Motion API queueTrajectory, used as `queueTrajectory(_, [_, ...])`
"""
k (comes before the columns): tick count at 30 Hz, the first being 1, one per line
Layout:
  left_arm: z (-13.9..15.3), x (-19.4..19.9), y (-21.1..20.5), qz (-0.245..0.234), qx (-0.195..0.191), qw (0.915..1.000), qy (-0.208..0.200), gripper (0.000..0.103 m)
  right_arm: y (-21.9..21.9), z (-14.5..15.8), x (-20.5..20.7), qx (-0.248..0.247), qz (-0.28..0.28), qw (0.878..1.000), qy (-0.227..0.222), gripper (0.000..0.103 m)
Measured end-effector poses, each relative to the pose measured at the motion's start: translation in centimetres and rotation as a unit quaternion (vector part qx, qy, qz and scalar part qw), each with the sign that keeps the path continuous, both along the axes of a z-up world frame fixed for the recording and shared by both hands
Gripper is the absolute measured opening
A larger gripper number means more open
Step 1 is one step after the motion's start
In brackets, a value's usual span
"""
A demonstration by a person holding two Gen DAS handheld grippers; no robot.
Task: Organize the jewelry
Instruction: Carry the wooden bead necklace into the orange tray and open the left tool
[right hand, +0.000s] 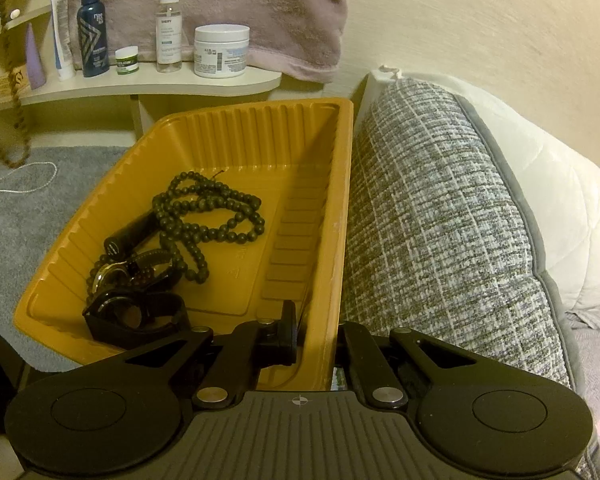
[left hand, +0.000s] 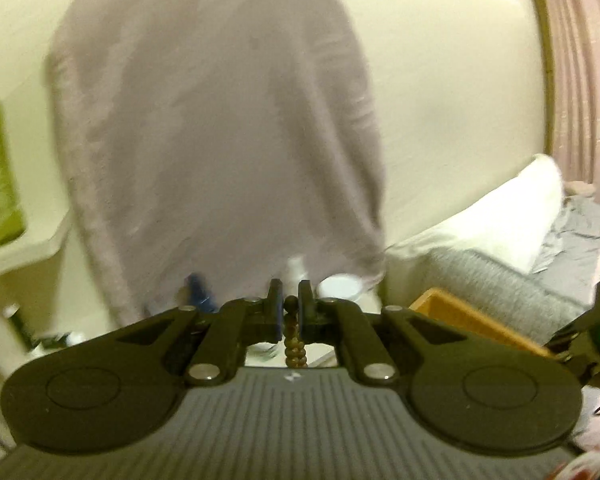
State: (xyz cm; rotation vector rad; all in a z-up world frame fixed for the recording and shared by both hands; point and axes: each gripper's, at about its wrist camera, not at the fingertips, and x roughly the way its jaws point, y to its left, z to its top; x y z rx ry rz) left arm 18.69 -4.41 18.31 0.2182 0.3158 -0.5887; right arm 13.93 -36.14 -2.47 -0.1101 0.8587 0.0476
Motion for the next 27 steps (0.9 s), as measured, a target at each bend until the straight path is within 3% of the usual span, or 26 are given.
queueTrajectory(11, [-0.4,-0.6,-9.3,-0.105,-0.007,0.9944,0.012,0.006,-0.1,0.1,0.0,0.003,0.000,1.000,0.001,0.004])
queueTrajectory(15, [-2.2,-0.3,-12.0,-0.130,-0.008,0.9906,0.042,0.006,-0.1,0.1,0.0,0.004,0.000,1.000,0.000,0.004])
queueTrajectory(27, [-8.1,-0.1,-16.7,-0.163,0.036,0.9798,0.109,0.006,-0.1,0.0,-0.1,0.007,-0.001,1.000,0.001,0.004])
